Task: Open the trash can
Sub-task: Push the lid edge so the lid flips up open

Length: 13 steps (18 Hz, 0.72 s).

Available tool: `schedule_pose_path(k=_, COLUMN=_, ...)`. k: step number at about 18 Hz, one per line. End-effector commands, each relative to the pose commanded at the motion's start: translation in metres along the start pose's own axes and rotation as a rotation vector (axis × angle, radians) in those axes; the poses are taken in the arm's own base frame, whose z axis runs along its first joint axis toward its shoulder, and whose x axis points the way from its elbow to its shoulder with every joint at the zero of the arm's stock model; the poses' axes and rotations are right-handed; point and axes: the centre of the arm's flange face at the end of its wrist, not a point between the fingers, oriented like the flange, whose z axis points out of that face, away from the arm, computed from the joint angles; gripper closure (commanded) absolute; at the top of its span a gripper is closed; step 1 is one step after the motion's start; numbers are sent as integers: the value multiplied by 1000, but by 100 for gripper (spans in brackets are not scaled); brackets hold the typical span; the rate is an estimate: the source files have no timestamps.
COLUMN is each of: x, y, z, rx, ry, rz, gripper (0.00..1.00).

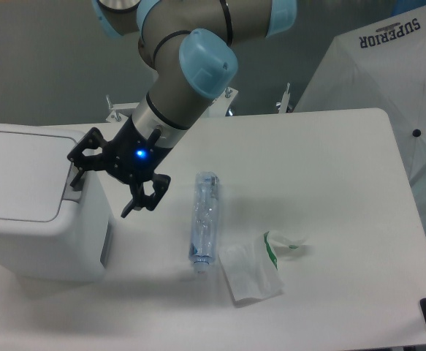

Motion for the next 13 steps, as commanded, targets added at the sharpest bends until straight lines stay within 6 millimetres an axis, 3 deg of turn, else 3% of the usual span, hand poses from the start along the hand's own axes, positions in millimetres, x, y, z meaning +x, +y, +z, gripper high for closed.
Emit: schedule_pose_path(k=13, x=0, y=2, z=2, rx=-4, ry=3, rz=-9, gripper=0)
